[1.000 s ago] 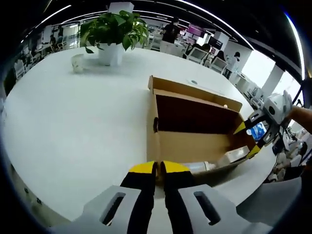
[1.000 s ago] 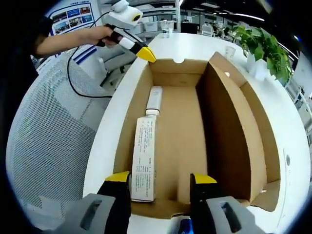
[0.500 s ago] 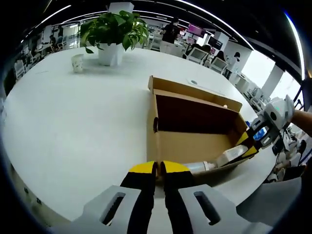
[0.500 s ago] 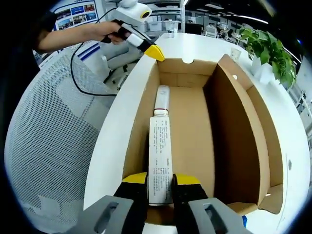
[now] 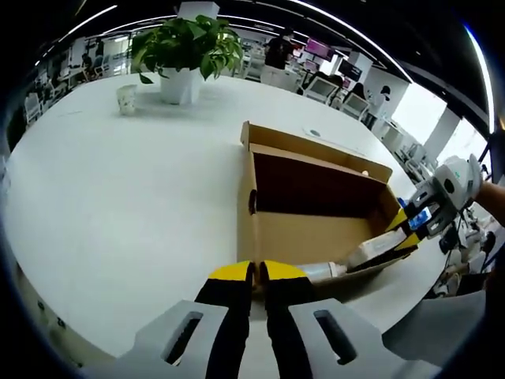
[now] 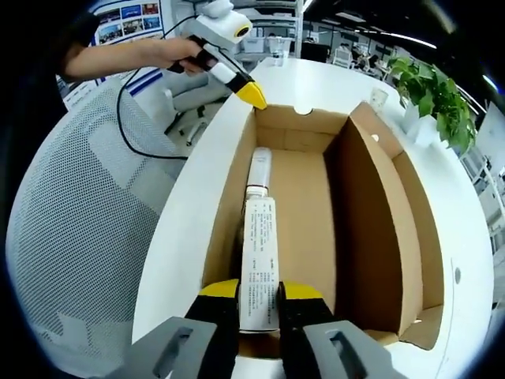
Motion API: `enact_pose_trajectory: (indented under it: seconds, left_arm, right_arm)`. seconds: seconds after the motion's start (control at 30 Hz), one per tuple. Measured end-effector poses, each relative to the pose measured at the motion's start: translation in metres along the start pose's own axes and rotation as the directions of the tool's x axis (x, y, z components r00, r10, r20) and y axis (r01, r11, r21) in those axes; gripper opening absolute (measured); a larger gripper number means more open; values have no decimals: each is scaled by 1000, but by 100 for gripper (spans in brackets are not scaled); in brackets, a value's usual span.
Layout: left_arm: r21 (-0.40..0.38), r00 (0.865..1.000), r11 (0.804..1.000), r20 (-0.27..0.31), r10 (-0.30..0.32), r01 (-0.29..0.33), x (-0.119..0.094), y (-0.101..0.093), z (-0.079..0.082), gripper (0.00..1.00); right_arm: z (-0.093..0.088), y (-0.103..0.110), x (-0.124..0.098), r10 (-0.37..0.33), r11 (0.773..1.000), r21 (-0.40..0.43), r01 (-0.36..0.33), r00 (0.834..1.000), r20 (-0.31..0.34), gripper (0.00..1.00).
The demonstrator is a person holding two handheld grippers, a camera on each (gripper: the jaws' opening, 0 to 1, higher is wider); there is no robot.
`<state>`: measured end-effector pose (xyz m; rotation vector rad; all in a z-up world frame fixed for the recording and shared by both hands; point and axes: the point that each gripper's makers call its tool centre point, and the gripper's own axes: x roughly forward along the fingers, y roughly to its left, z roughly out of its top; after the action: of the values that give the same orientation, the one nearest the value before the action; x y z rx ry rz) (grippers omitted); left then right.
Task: Operate the shoe box by opening the lid, removing the specified soft item, and placing it in the target area until the item is outside and the box remains undamaged.
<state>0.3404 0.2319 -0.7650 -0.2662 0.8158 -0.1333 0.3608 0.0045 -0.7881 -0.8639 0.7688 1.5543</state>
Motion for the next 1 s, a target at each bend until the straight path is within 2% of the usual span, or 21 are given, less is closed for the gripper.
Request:
enact_pose_trajectory:
  seconds: [0.33, 1.0]
  left_arm:
    - [1, 1000, 1000, 2, 6, -6, 0, 0, 0, 2]
    - [0, 1000, 1000, 4, 22, -22, 2, -2, 0, 2]
  right_arm:
    - [11, 2, -13, -11, 999, -50, 12, 1000, 13, 14]
    - [31, -10, -54, -88, 987, -128, 94, 995, 50, 14]
